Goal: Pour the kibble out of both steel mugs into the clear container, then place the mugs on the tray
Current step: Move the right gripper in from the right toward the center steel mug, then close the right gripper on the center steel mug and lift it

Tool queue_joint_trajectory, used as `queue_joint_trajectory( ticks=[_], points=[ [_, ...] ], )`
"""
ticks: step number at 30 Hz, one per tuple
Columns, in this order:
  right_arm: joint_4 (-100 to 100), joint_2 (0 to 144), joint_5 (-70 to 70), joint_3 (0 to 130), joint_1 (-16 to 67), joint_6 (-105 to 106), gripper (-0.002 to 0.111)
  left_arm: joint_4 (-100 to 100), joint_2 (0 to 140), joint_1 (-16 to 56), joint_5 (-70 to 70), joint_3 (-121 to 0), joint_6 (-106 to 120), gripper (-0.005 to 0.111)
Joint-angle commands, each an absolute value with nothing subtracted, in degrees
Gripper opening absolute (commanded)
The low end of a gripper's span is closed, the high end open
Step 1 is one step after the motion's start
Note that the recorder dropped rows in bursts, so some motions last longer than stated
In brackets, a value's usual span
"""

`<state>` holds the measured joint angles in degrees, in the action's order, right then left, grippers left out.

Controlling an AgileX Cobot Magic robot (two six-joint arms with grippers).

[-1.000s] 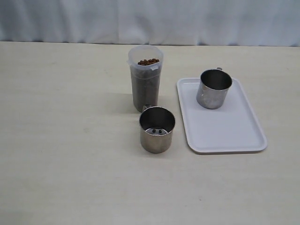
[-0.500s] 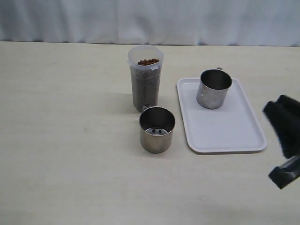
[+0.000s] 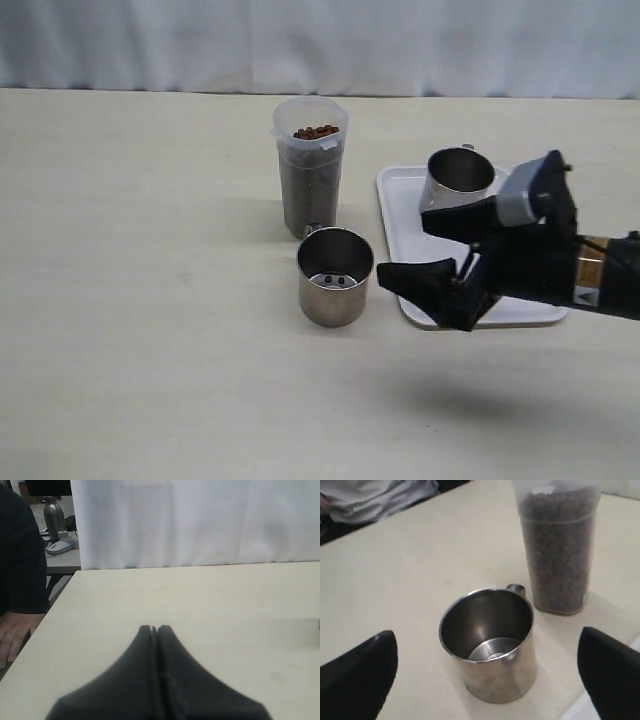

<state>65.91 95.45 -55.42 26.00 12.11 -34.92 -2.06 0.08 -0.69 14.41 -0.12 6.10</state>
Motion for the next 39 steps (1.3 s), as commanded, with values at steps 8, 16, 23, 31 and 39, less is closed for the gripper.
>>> queue_joint_trajectory(
  ticks=[8,16,23,31,39],
  points=[
    [62.1,98.3,-27.3,37.4,32.0,-35.8,0.109,-2.2,0.0,-1.0,14.0,0.0,5.8,0.0],
    [58.7,103.8,-24.1,41.3,33.4,-35.8,0.109,-1.9,0.0,-1.0,14.2,0.0,5.8,0.0],
    [57.7,108.0,-25.0,44.1,33.4,-35.8,0.109,-1.8,0.0,-1.0,14.3,0.0,5.8,0.0],
    [57.4,110.4,-25.5,45.3,33.4,-35.8,0.101,-1.8,0.0,-1.0,14.3,0.0,5.8,0.0],
    [57.7,110.4,-24.9,45.3,33.4,-36.1,0.005,-1.8,0.0,-1.0,14.3,0.0,5.8,0.0]
  ],
)
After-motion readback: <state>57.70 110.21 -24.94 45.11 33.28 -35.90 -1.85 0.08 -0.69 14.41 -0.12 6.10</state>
